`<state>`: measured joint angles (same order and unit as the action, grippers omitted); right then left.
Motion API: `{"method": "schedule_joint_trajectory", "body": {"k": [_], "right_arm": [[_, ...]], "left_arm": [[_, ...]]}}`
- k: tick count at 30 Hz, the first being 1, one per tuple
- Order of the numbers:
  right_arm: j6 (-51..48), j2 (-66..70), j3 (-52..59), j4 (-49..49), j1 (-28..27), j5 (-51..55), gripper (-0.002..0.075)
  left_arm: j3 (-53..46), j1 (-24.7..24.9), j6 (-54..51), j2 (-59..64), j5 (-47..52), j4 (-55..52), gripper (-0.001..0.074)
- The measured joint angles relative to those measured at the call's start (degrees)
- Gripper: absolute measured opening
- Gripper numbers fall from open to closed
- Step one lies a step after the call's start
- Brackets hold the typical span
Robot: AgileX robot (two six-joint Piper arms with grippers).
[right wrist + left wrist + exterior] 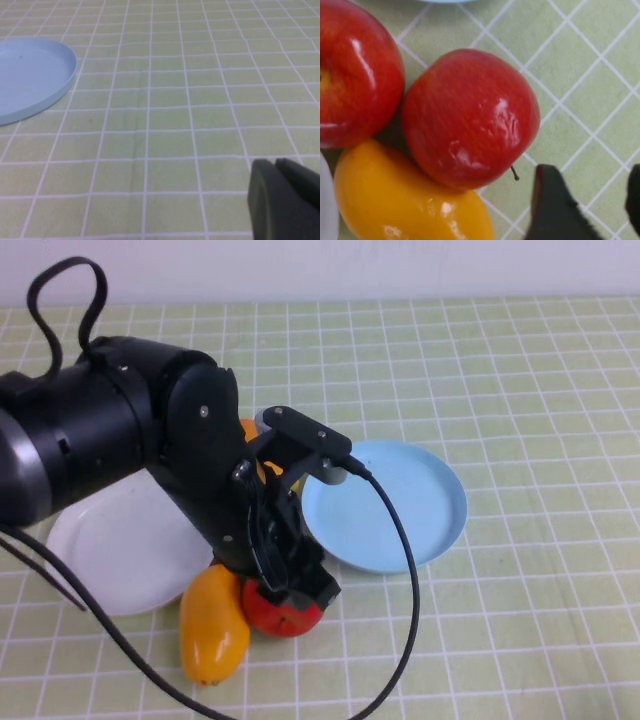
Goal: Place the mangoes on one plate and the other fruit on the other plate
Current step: Put one type of fruit in the left plate
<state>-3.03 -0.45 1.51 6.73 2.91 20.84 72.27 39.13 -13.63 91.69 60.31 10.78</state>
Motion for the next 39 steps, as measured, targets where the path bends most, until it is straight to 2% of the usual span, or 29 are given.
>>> {"method": "schedule_joint_trajectory", "body": {"k": [2, 5, 8, 15, 24, 39], "right_arm": [[0.0, 0.0, 0.0, 0.0, 0.0, 0.0, -0.0016], [0.0, 0.0, 0.0, 0.0, 0.0, 0.0, -0.0016], [0.0, 0.0, 0.0, 0.0, 0.0, 0.0, -0.0016], [0.0, 0.0, 0.0, 0.0, 0.0, 0.0, -0.0016], [0.0, 0.0, 0.0, 0.0, 0.0, 0.0, -0.0016], [0.0, 0.0, 0.0, 0.0, 0.0, 0.0, -0.0016]], "left_arm": [[0.1, -0.1, 0.7, 0.5, 0.4, 0.0, 0.0386], [0.1, -0.2, 6.6, 1.3, -0.6, -0.7, 0.0586], [0.1, -0.2, 15.5, 2.6, -2.2, -3.3, 0.0661], [2.7, -0.2, 28.6, 6.7, -2.8, -8.5, 0.0668], [5.8, -0.2, 30.4, 9.4, 1.1, -6.3, 0.0668], [6.2, -0.2, 31.2, 13.0, 1.1, -6.4, 0.0668]]}}
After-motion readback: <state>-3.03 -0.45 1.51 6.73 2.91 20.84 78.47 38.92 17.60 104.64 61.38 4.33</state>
